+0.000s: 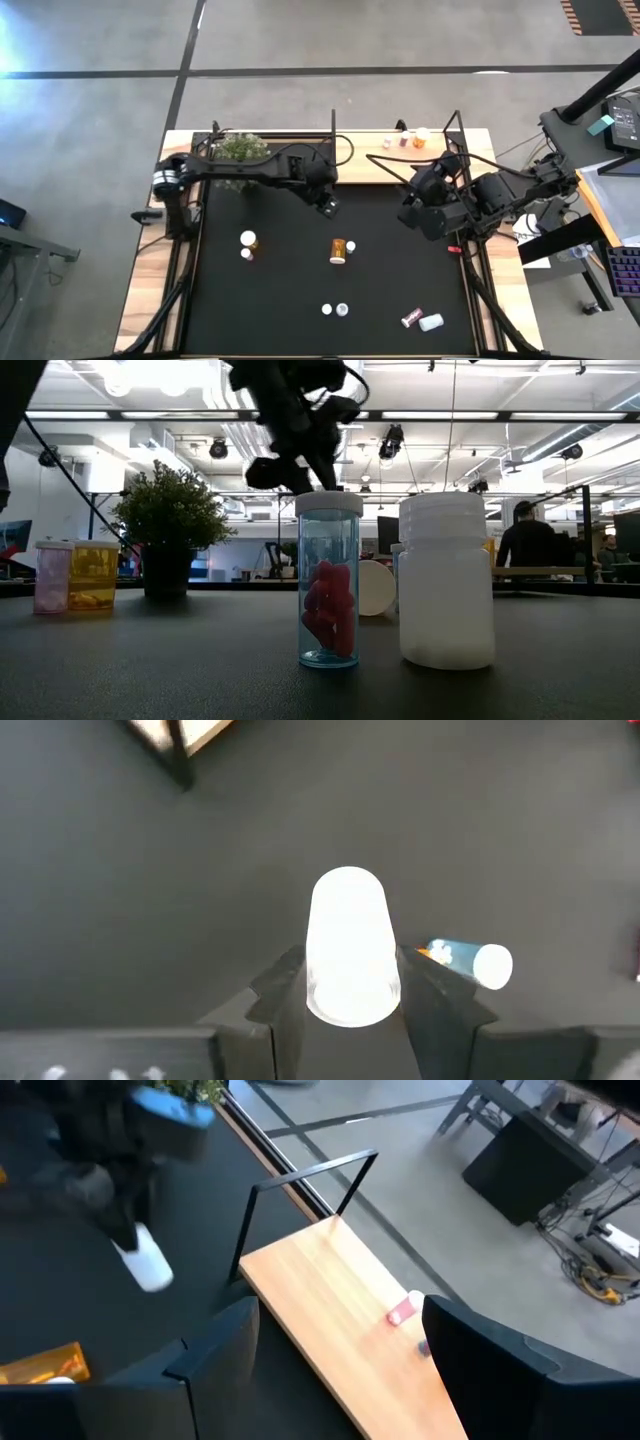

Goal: Pick and place medicine bottles onto shelf by color
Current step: Put the top left white pill bottle on the shelf

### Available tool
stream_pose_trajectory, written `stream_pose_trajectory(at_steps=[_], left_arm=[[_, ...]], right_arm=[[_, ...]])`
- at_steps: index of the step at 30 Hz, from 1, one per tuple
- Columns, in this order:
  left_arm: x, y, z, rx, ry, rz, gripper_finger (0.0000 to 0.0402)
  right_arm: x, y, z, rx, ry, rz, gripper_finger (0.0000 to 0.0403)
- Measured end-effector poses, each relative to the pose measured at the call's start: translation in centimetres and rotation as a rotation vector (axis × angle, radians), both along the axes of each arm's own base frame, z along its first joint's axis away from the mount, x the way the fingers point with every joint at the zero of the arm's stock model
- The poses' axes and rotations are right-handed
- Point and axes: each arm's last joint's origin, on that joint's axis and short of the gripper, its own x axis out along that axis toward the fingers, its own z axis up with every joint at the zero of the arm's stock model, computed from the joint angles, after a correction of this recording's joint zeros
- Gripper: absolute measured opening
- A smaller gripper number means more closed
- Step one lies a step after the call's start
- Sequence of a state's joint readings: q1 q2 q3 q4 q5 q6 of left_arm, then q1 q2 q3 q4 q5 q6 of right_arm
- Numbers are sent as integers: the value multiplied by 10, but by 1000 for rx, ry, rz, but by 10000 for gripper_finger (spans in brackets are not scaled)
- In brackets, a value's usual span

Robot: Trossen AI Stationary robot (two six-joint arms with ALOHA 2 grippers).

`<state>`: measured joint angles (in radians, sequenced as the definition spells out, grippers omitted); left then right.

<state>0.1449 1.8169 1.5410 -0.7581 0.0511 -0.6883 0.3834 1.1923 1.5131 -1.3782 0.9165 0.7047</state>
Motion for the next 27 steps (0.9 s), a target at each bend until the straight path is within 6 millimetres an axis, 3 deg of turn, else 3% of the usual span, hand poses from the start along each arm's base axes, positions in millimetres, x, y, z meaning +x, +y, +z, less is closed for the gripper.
stream_pose_trajectory(at_steps=[16, 20, 27], left_arm=[[57, 14, -18, 92, 145, -214, 121], [61, 15, -24, 98, 186, -237, 121], [51, 15, -33, 118, 332, -232, 121]], right_arm=[[0, 0, 0, 50, -56, -48, 272], [0, 0, 0, 50, -58, -49, 272], [1, 0, 0, 51, -61, -49, 272]])
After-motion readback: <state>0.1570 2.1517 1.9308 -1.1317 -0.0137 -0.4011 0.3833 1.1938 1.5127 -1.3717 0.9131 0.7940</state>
